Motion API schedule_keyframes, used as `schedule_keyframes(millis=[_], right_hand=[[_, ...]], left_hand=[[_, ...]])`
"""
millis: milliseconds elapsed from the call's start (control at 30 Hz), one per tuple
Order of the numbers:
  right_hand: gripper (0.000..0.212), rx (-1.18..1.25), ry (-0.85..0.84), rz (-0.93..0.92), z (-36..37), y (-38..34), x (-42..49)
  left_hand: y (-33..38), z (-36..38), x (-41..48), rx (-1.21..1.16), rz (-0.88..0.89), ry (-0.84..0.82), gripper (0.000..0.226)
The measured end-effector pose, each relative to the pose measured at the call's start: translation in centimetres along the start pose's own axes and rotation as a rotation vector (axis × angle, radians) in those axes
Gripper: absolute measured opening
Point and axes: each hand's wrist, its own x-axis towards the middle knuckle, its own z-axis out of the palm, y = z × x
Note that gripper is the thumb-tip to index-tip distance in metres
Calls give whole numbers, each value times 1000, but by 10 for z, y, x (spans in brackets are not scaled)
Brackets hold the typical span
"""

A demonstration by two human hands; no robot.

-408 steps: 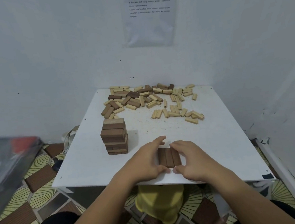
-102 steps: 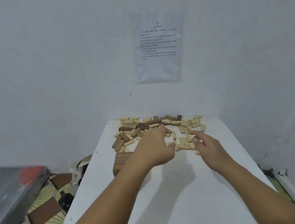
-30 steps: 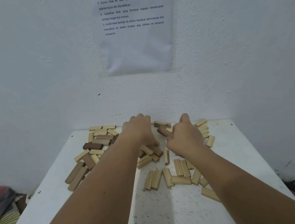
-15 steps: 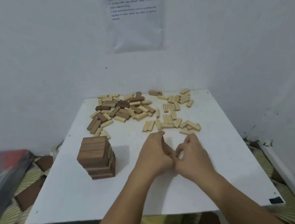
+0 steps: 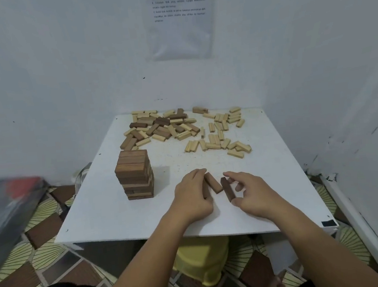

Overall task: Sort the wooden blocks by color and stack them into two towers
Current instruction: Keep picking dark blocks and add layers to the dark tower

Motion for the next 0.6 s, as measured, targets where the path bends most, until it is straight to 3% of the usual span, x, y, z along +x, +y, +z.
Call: schedule_keyframes(millis=[200, 433, 600], right_hand=[[65, 47, 17, 9, -1, 0, 11], [82, -23, -44, -5, 2, -4, 19], [87, -44, -96, 12, 2, -4, 23]], left_hand=[[0, 1, 14, -17, 1, -10, 91], [-10, 0, 12, -95, 44, -6, 79], [-28, 1, 9, -159, 66, -46, 84]])
